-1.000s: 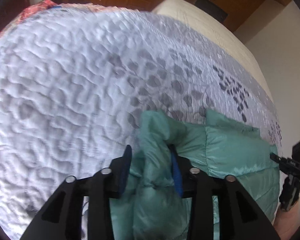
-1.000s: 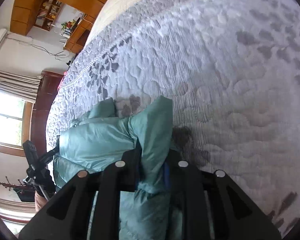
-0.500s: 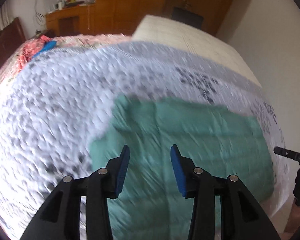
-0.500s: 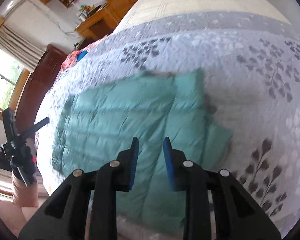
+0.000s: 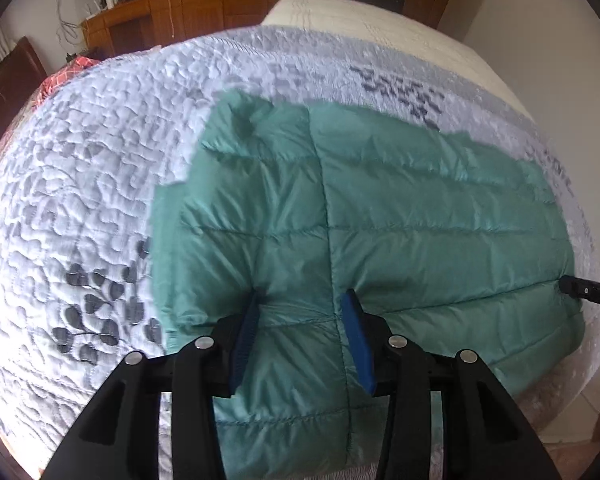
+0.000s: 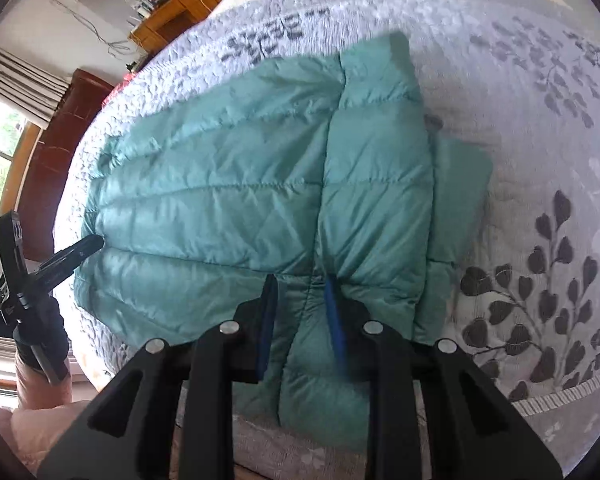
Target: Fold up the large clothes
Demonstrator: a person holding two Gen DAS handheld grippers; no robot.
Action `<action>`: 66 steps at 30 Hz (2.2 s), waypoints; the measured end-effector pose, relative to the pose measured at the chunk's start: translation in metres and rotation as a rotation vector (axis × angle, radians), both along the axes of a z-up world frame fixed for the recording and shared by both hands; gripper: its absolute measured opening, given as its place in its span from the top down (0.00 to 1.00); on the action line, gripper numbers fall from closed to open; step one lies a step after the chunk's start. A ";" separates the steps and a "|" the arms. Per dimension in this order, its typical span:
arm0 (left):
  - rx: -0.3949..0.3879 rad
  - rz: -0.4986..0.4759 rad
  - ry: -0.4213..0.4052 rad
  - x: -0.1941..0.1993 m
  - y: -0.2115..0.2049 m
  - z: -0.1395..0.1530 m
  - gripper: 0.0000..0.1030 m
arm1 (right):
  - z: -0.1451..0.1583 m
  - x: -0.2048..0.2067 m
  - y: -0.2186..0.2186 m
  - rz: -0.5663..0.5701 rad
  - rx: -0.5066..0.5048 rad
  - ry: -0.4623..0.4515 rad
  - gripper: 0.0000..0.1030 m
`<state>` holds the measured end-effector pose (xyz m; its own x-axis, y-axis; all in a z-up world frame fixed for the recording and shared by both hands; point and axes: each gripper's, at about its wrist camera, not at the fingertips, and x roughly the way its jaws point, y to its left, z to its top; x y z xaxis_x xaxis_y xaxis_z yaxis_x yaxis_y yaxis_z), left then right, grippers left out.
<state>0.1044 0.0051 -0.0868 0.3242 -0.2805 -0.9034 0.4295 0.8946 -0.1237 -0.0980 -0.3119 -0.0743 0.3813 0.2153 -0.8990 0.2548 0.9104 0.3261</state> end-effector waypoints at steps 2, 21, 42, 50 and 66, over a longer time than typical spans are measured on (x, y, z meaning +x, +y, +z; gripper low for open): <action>-0.010 0.036 -0.023 0.003 0.016 0.013 0.46 | 0.011 -0.006 -0.006 -0.018 -0.007 -0.021 0.75; -0.213 0.167 0.246 0.022 0.079 -0.031 0.28 | -0.016 -0.007 -0.027 -0.055 -0.036 0.064 0.77; -0.257 0.147 0.270 0.012 0.040 -0.025 0.83 | -0.055 0.011 -0.038 -0.088 0.017 0.148 0.85; -0.238 -0.011 0.097 -0.022 -0.013 0.071 0.85 | -0.049 0.008 -0.039 -0.078 0.008 0.133 0.85; -0.148 -0.318 0.081 -0.058 -0.159 0.054 0.84 | -0.041 0.001 -0.040 -0.068 0.014 0.128 0.84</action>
<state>0.0461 -0.1539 -0.0331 0.1287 -0.4857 -0.8646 0.6669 0.6876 -0.2870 -0.0974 -0.3522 -0.1157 0.2777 0.2057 -0.9384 0.3560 0.8852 0.2994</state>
